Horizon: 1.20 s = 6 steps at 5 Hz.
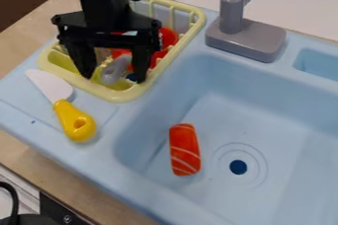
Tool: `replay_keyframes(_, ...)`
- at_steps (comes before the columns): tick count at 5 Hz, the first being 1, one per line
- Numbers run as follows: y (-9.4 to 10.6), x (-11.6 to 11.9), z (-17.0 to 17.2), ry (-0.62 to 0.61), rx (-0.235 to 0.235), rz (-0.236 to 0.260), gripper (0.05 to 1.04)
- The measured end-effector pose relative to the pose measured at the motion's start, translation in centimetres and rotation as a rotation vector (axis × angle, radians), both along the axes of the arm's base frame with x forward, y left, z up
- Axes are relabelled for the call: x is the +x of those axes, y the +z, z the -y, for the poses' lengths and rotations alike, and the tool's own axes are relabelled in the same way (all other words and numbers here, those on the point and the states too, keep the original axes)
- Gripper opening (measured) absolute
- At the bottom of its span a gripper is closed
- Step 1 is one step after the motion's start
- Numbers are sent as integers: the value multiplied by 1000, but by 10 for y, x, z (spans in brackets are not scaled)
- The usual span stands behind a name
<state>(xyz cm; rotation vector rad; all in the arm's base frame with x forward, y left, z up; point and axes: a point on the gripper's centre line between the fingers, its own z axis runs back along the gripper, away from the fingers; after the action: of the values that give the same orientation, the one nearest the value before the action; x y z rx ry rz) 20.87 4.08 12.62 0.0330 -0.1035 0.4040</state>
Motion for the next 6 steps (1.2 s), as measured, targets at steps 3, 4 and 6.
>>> replay_keyframes(3, 39, -2, 13, -21, 36, -3, 997)
replay_keyframes(4, 42, 3, 17, -86, 26, 16, 997)
replay_keyframes(6, 40, 13, 30, -201, 17, 41, 997)
